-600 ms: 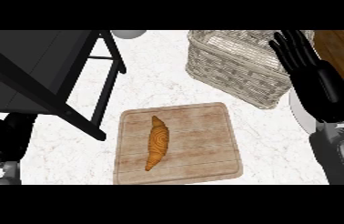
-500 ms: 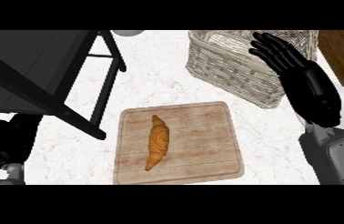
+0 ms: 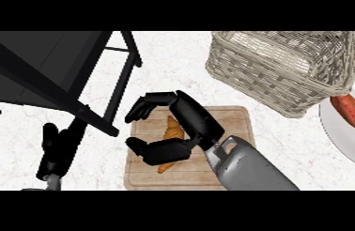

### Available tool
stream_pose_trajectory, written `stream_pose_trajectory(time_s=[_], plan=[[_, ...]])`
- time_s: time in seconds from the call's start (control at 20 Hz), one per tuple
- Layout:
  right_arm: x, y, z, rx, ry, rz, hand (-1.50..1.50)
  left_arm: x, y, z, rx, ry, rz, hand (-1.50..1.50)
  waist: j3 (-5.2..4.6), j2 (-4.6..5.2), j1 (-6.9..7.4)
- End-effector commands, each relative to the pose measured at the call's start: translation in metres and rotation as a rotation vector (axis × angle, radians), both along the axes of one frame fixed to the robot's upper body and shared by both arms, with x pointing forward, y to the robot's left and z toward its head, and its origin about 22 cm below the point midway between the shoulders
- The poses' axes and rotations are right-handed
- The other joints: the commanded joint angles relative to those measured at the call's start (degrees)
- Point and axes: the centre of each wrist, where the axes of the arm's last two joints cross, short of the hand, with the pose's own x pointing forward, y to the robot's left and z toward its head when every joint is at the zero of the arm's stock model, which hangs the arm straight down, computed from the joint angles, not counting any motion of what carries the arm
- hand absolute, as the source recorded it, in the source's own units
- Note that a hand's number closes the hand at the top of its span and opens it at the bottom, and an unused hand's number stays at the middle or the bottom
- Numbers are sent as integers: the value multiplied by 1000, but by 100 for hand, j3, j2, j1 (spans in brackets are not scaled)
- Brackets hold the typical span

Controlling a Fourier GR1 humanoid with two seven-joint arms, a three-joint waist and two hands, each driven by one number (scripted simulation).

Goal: Pick the croissant from the cutting board and place it in the basket

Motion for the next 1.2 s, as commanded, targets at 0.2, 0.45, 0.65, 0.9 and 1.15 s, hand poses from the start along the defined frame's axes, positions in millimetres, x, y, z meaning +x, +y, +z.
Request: stream_pose_trajectory(time_s=[0.2, 0.45, 0.65, 0.9, 1.15], plan=[[-19, 77, -13, -417, -185, -164, -150, -15, 2, -27, -40, 172, 44, 0, -46, -98, -218], [0, 96, 31, -774, -364, -324, -150, -32, 9, -31, -26, 204, 66, 0, -37, -195, -367], [-16, 122, 95, -973, -418, -322, -150, -29, 19, -27, -33, 188, 92, 0, -22, -169, -459], [-27, 137, 164, -1172, -382, -239, -150, -37, 17, -32, -37, 173, 103, 0, -19, -118, -419], [-9, 131, 186, -1332, -248, -131, -150, -39, 19, -33, -54, 184, 98, 0, -19, -103, -519]])
